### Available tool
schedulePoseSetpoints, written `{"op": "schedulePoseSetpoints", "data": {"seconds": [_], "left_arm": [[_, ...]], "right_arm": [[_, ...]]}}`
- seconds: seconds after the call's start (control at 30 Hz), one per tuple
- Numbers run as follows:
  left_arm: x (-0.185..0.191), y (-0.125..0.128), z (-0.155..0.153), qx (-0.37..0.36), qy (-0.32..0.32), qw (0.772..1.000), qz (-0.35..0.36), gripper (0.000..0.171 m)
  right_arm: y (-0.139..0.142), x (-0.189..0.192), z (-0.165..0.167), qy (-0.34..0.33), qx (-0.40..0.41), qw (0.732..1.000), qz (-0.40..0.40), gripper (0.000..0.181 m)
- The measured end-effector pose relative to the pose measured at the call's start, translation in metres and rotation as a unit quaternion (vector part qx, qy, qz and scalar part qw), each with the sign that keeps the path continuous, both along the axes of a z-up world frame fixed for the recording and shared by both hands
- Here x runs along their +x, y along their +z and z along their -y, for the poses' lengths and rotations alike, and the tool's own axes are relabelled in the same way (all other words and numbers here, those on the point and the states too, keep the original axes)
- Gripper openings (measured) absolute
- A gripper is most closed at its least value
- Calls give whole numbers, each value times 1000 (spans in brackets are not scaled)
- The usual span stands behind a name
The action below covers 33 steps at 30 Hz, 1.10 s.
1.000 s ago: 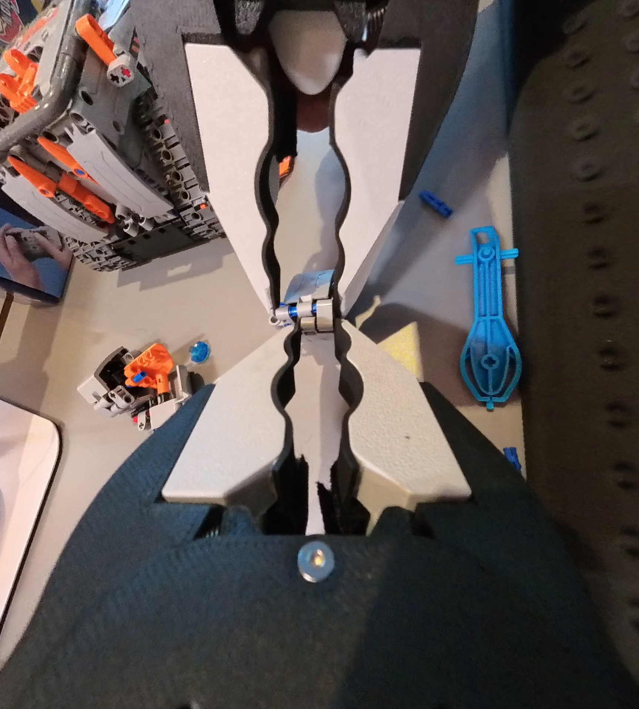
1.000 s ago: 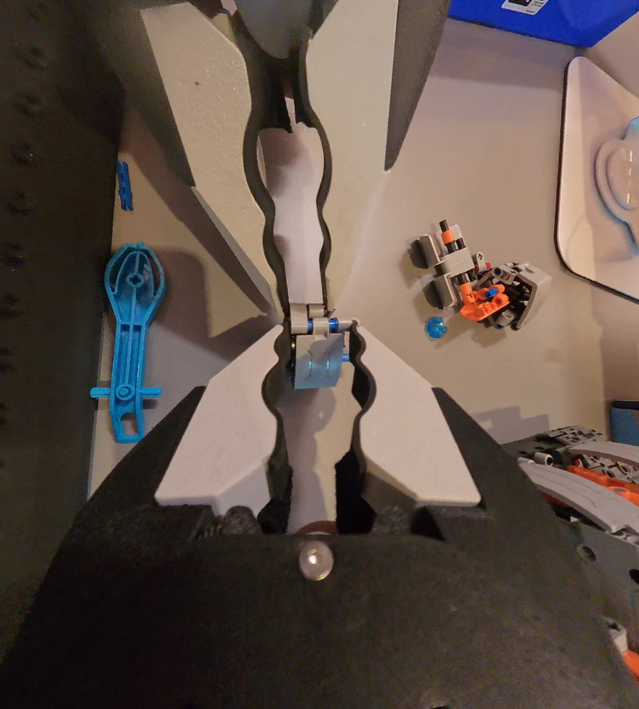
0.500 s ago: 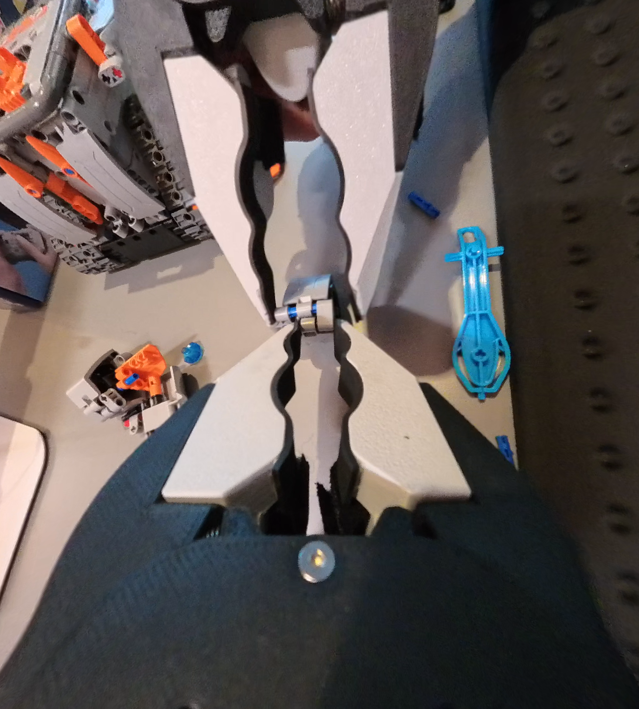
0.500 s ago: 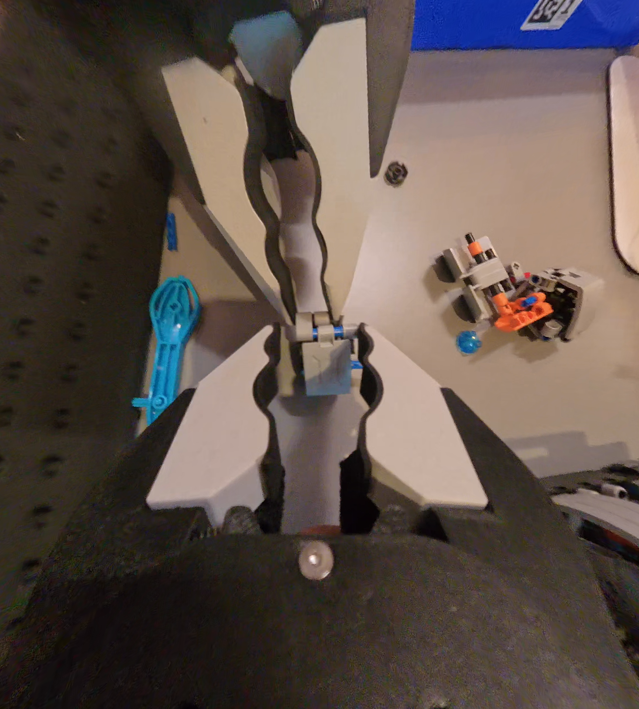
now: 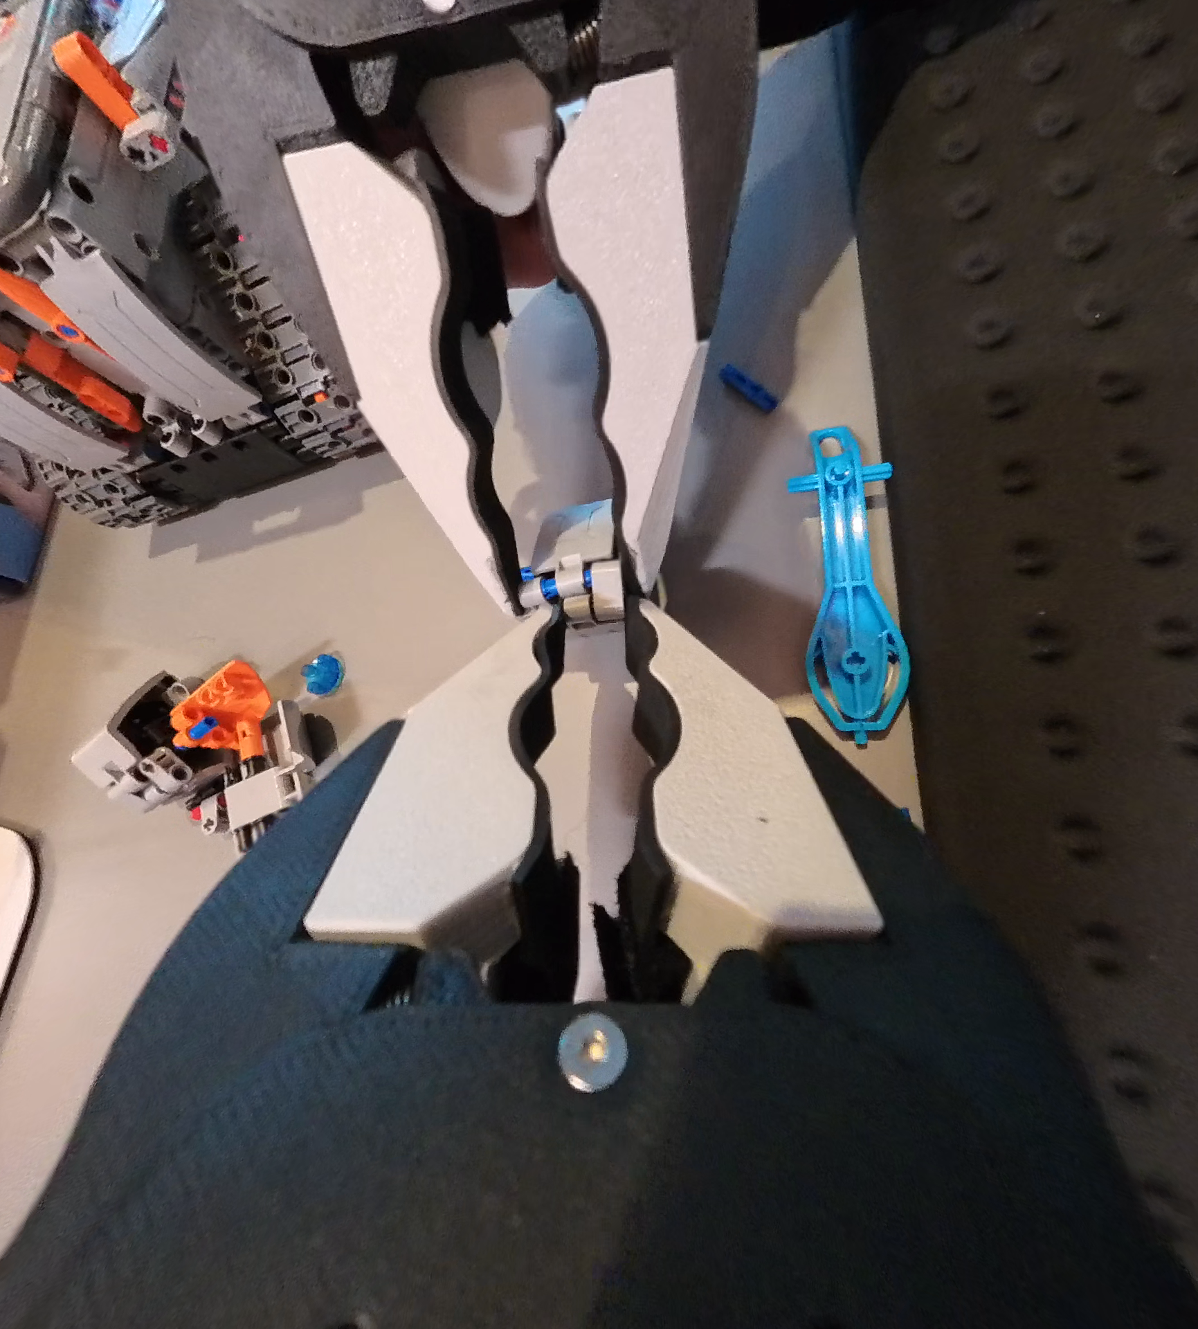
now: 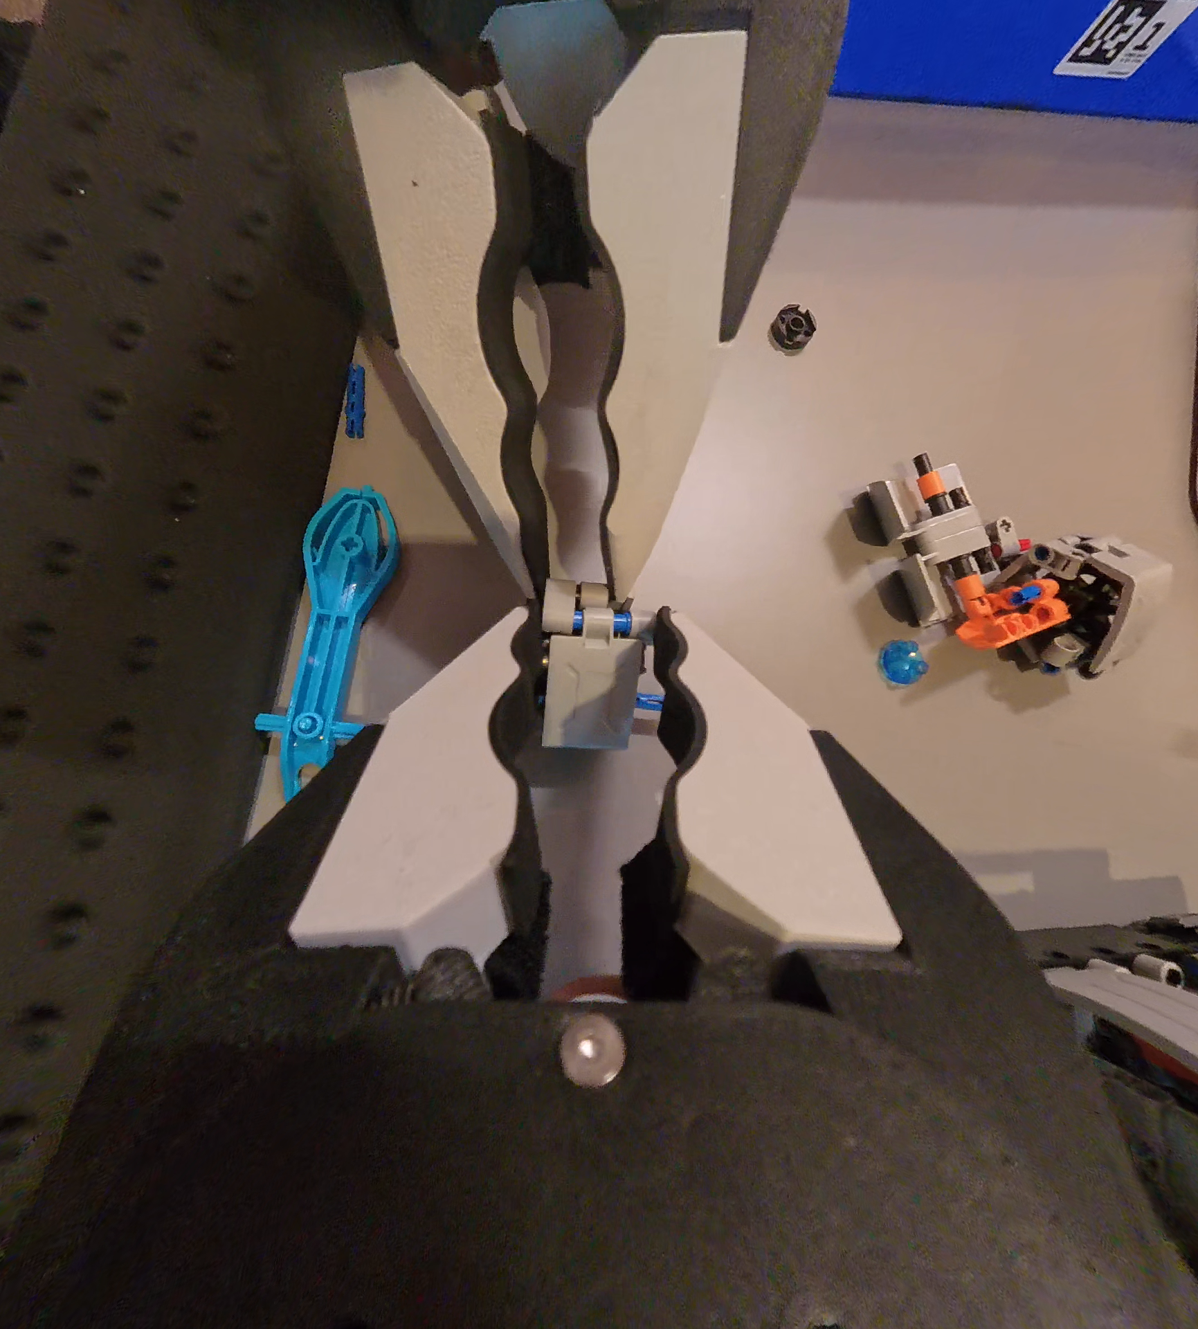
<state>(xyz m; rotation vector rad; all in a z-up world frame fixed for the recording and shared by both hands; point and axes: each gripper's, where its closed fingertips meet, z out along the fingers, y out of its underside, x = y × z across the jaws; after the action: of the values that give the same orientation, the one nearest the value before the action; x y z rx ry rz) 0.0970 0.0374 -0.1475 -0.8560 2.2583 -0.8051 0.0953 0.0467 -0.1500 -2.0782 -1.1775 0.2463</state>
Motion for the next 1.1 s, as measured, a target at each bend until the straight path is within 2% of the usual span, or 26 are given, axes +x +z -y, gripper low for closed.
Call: {"op": "schedulePoseSetpoints", "data": {"seconds": [0.23, 0.4, 0.53, 0.67, 0.8, 0.87, 0.97, 1.03, 1.1], "left_arm": [[-3, -1, -4, -63, 25, 997, -35, 13], [-2, -1, -9, -72, 30, 996, -38, 12], [-4, -2, -10, -73, 33, 996, -40, 12], [1, -1, -13, -65, 41, 997, -31, 13], [5, 13, -25, -154, 65, 985, -33, 14], [5, 17, -26, -197, 71, 977, -40, 15], [7, 20, -26, -233, 72, 969, -49, 15], [7, 19, -23, -252, 68, 963, -60, 15], [8, 21, -23, -260, 63, 962, -54, 15]], "right_arm": [[1, -4, -4, -7, 45, 997, 55, 25], [1, -5, -9, -19, 82, 990, 112, 25], [1, -7, -10, -17, 88, 989, 116, 24], [1, 1, -12, -34, 35, 998, 36, 27], [20, 14, -13, -56, 52, 997, 1, 35], [18, 25, -9, -67, 33, 997, 0, 40], [10, 20, -9, -68, 6, 998, -16, 41], [2, 21, -13, -84, -8, 996, -17, 25], [4, 20, -14, -90, -24, 994, -54, 23]]}}
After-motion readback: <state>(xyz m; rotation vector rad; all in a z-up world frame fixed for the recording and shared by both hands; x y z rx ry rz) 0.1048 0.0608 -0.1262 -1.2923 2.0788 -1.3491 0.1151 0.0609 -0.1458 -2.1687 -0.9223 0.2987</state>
